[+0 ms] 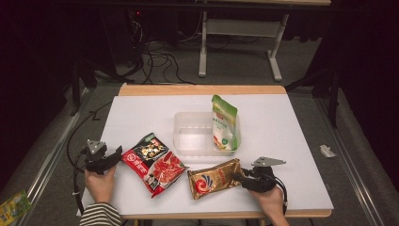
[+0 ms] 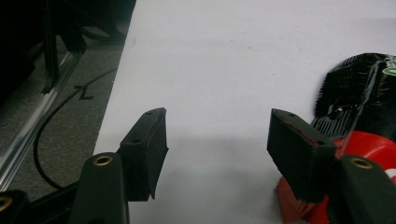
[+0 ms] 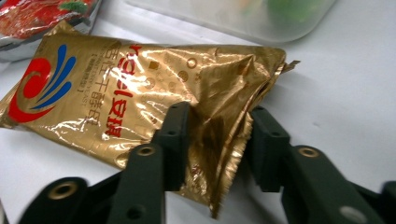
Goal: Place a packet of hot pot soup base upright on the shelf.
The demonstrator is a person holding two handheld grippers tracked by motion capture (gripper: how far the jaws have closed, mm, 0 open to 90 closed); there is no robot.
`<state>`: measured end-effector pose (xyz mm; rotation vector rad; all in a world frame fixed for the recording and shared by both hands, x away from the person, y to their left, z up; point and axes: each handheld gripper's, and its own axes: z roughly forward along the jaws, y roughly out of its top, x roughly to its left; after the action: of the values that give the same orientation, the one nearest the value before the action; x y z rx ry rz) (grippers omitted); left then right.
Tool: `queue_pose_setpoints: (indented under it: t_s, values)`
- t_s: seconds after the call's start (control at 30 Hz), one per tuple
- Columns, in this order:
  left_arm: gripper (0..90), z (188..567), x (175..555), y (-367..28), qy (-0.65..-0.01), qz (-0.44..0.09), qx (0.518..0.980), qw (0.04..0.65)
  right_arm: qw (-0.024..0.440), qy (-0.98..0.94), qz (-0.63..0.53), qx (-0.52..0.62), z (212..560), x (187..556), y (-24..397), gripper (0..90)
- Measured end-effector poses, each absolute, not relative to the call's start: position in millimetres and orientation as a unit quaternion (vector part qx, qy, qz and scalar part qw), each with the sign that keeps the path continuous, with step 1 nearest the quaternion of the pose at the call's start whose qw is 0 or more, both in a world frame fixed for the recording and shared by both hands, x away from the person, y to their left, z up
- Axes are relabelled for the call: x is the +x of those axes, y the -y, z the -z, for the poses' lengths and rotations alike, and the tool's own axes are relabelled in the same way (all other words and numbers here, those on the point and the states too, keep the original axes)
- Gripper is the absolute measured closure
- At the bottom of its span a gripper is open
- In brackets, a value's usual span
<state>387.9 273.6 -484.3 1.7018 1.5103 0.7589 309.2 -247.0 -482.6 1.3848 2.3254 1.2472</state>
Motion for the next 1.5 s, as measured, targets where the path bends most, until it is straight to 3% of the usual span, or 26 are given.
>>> queue_pose_setpoints:
  t_s: [0.33,0.53,1.5]
  values:
    - [38.3,484.2,387.8,-273.8,-0.587,-0.295,0.660,0.363,0.085,-0.779,-0.423,0.454,482.3,305.4,247.6,81.9]
    - [38.3,484.3,388.0,-273.9,-0.588,-0.294,0.660,0.363,0.089,-0.777,-0.427,0.454,480.3,304.4,247.8,87.5]
    - [38.4,484.2,388.3,-274.2,-0.589,-0.292,0.660,0.363,0.076,-0.772,-0.478,0.411,446.0,305.7,250.8,90.0]
